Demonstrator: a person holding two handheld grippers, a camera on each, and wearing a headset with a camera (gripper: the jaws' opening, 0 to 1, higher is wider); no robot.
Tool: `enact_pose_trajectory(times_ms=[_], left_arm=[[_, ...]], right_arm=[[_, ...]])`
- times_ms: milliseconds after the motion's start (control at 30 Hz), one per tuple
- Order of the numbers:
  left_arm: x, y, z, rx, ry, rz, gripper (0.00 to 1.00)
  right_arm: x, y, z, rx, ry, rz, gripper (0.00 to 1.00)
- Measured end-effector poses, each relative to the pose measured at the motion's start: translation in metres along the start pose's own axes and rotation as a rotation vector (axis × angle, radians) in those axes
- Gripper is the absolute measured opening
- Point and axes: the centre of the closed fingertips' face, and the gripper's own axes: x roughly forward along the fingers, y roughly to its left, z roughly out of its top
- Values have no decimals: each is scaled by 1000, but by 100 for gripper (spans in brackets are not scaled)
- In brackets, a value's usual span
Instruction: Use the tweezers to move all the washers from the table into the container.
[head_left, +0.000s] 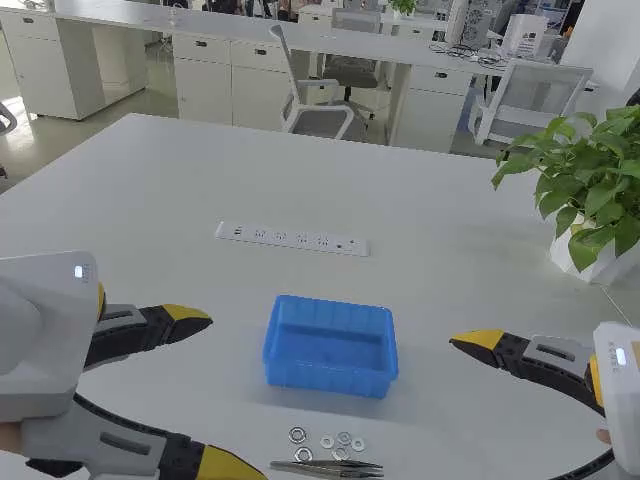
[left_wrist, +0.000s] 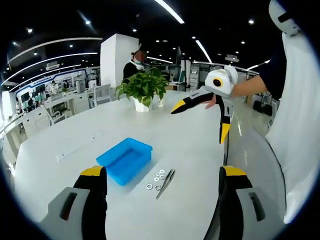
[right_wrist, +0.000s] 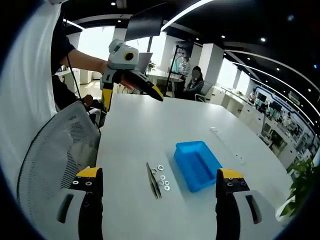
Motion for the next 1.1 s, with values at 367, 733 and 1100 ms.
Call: enact_pose_trajectory(times_ms=[367, 733, 1100], left_arm=[[4, 2, 4, 14, 5, -4, 98], [2, 1, -2, 22, 27, -1, 98], [4, 5, 2, 9, 12, 17, 96]], right_arm=[[-4, 1, -4, 13, 3, -12, 93], [-4, -1, -4, 11, 4, -14, 93], [-5, -3, -4, 27, -2, -22, 91]])
